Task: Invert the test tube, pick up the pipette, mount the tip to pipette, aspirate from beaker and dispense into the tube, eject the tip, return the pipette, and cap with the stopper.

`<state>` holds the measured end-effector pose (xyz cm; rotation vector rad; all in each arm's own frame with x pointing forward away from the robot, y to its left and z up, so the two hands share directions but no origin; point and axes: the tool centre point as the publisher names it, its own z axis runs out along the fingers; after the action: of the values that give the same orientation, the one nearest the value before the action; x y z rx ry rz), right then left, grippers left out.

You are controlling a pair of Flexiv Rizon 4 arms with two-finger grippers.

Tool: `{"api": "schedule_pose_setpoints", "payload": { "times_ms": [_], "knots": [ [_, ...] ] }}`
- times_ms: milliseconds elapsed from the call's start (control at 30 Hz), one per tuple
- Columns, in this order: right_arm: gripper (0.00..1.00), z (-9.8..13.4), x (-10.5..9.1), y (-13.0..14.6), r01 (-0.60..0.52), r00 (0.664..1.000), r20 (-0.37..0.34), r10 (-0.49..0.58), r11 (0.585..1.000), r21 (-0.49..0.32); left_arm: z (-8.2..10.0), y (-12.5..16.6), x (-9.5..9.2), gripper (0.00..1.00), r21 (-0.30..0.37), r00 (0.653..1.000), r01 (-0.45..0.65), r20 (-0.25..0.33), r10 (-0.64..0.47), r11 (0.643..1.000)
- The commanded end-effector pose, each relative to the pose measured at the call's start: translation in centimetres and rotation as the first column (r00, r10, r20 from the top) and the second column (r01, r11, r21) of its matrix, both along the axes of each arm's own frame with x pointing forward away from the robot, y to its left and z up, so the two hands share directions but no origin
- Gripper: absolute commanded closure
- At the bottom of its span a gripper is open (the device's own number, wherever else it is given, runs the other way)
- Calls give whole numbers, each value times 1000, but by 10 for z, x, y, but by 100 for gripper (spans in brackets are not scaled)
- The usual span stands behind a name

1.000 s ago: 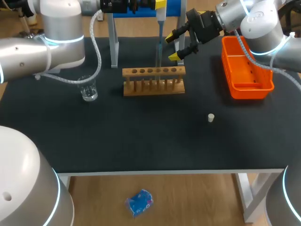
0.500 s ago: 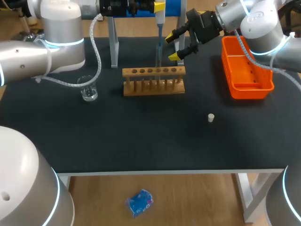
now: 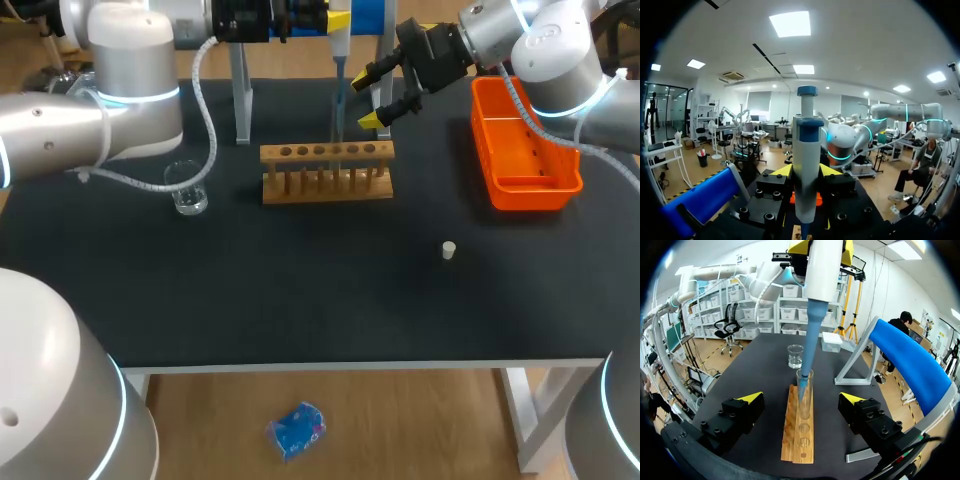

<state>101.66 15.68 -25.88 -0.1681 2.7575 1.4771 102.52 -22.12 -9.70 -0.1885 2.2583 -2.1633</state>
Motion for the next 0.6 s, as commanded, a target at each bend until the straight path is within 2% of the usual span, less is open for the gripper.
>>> {"api": "schedule_pose_setpoints", "payload": {
  "times_ms": [33,600],
  "knots": [
    [0,0,0,-1,0,1000,0,0,1000,0,-3,-2,-1,100,-4,1000,-3,0,3,1000],
    [0,0,0,-1,0,1000,0,0,1000,0,-3,-2,-4,100,-5,1000,-14,3,14,1000]
  ]
}}
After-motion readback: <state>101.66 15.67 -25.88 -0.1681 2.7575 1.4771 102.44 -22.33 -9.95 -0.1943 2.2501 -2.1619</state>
